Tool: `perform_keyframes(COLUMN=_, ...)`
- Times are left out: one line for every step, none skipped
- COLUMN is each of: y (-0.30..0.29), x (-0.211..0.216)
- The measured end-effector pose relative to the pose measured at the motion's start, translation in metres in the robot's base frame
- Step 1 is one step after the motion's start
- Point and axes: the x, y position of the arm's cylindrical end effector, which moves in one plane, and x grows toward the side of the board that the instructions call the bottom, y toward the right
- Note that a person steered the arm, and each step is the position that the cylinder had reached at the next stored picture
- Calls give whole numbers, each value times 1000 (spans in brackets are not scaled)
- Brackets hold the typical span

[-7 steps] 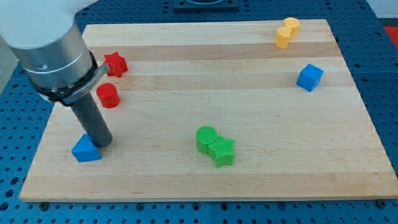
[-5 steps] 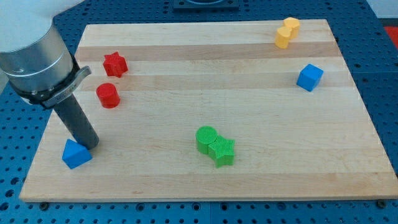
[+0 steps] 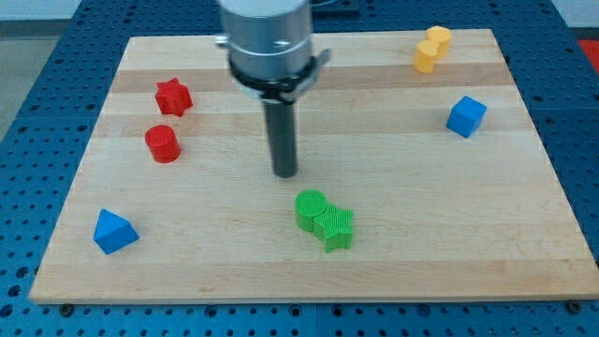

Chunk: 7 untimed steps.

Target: Slide the blue cube to the center

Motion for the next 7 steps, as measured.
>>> perform_keyframes(y=52, x=0)
perform_keyframes(y=104, x=0)
perform_keyframes(y=151, x=-2)
perform_keyframes(y=194, x=-8)
perform_keyframes(y=230, x=-10)
perform_keyframes(y=259, x=-16)
perform_keyframes(y=272, x=-32)
